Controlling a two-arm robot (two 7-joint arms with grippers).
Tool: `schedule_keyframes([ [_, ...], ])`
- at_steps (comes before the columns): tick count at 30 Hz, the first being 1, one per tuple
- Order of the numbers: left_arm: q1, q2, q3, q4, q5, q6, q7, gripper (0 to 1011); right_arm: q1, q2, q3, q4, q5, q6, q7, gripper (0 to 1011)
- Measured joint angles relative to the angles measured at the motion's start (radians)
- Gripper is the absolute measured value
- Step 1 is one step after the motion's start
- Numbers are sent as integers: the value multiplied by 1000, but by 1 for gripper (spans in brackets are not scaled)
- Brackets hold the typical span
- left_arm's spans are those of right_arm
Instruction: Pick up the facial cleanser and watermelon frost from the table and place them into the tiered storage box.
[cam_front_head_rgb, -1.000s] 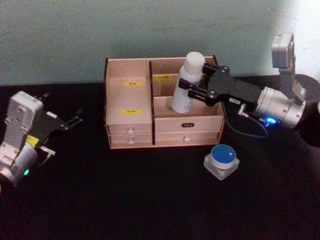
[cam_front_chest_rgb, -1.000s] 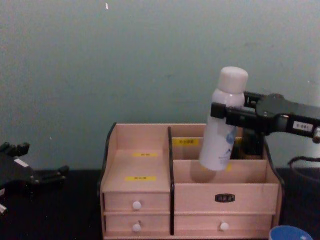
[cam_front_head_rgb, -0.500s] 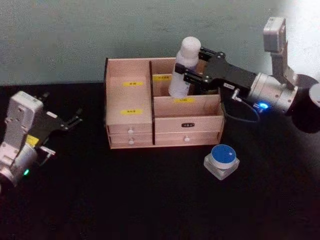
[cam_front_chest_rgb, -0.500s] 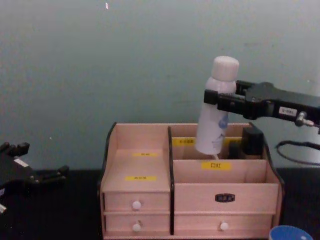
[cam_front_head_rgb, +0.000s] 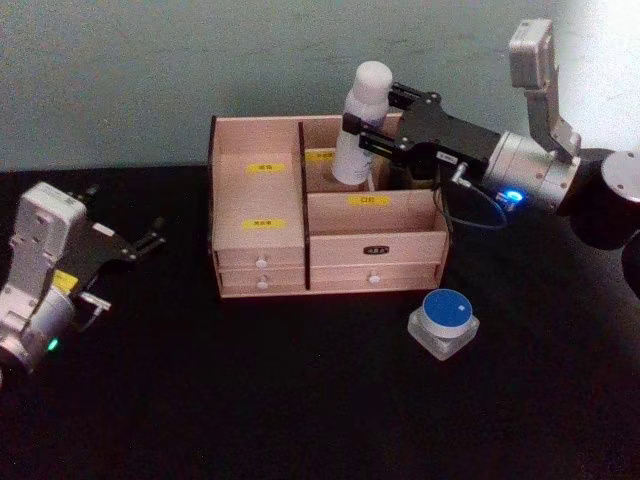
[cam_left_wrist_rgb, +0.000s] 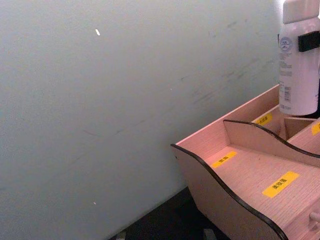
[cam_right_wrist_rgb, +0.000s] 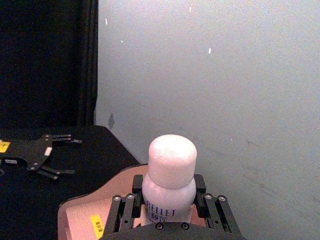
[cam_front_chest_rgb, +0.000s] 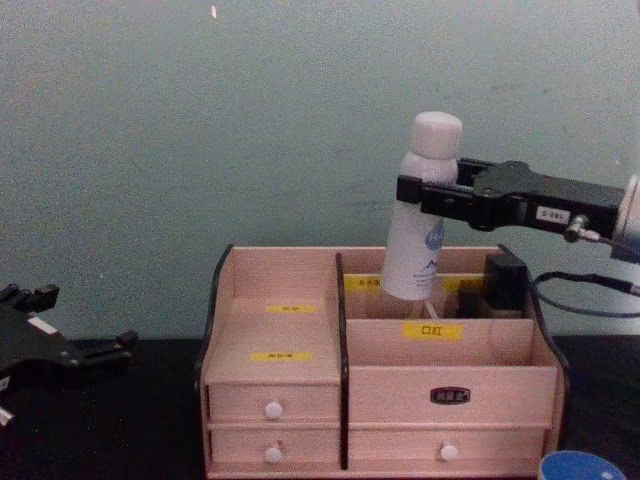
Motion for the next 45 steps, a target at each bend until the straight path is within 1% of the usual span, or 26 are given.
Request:
schedule_keyframes([
  [12, 0, 0, 0, 0, 0, 0, 0, 1001, 48, -37, 6, 92, -23, -18, 16, 592],
  [34, 0, 0, 0, 0, 0, 0, 0, 1001, 86, -78, 15, 171, -64, -32, 29, 592],
  [45, 0, 0, 0, 0, 0, 0, 0, 1001, 110, -103, 21, 229, -85, -49, 36, 592],
])
